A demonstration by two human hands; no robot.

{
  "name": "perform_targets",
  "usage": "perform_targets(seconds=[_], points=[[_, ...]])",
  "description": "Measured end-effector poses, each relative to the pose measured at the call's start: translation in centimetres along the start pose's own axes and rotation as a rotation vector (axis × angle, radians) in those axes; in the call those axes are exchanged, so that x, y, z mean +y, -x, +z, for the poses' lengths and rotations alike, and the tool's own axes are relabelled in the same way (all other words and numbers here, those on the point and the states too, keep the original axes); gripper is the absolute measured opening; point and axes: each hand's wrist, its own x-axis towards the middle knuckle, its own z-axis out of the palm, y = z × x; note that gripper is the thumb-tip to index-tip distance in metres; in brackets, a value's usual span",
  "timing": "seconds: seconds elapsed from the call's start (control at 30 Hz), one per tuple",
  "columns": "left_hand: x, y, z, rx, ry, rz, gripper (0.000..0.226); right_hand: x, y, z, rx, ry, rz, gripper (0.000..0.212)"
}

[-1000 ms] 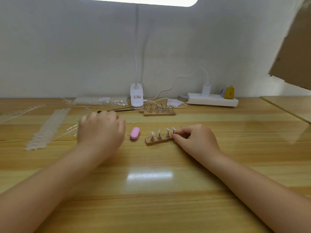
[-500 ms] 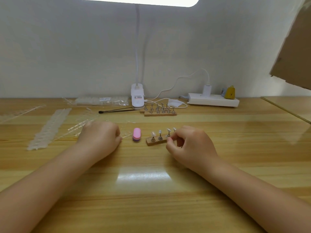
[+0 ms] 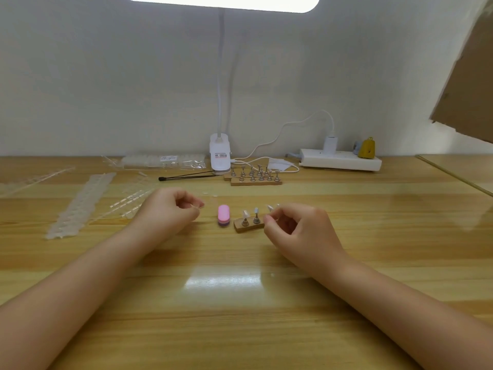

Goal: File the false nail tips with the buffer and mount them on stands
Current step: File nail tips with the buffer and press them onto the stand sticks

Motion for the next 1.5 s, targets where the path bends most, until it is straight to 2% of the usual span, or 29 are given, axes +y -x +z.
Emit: perform_targets(seconds=[0.1, 0.2, 0.3, 0.63, 0.7, 0.83, 0.93, 1.07, 1.2, 1.27, 1.33, 1.4, 1.5], points=[[1.5, 1.1, -0.2, 0.034, 0.24, 0.042, 0.014, 0.0, -0.1, 0.1, -0.007, -0.111, 0.052, 0.013], [3.9, 3.0, 0.5, -0.132, 0.444, 0.108, 0.017, -0.4, -0.2, -0.1, -0.065, -0.33, 0.128, 0.013], [5.2, 4.9, 2.1, -0.28, 0.462, 0.177, 0.018, -0.5, -0.2, -0.2, -0.089, -0.499, 0.137, 0.016], [4.2, 5.3, 3.2, -0.203, 0.436, 0.216, 0.025, 0.0, -0.4, -0.3, -0.038, -0.59, 0.189, 0.012], [4.2, 5.6, 3.3, -0.121, 0.332, 0.335, 0.03, 0.0, -0.4, -0.2, -0.042, -0.595, 0.189, 0.012], [4.0, 5.8, 2.8, 0.062, -0.269, 0.825, 0.036, 0.0, -0.4, -0.1, -0.049, -0.597, 0.199, 0.013], [3.9, 5.3, 2.4, 0.172, -0.525, 0.947, 0.037, 0.0, -0.3, -0.1, -0.056, -0.554, 0.189, 0.014], [3.4, 4.2, 1.5, 0.234, -0.68, 0.853, 0.038, 0.1, -0.5, -0.1, -0.029, -0.523, 0.243, 0.015], [1.5, 2.3, 1.0, 0.141, -0.547, 0.343, 0.039, 0.2, -0.7, -0.4, -0.049, -0.562, 0.293, 0.014], [0.5, 1.6, 0.8, 0.106, -0.543, 0.154, 0.041, 0.0, -0.6, -0.3, -0.067, -0.561, 0.279, 0.014], [0.0, 1.3, 0.9, 0.151, -0.673, 0.136, 0.041, -0.1, -0.5, -0.1, -0.074, -0.569, 0.279, 0.014], [0.1, 1.4, 1.4, 0.201, -0.672, 0.244, 0.039, 0.0, -0.5, -0.1, -0.078, -0.578, 0.288, 0.016], [0.5, 1.9, 2.4, 0.044, -0.6, 0.409, 0.039, 0.1, -0.6, -0.1, -0.084, -0.582, 0.291, 0.018]])
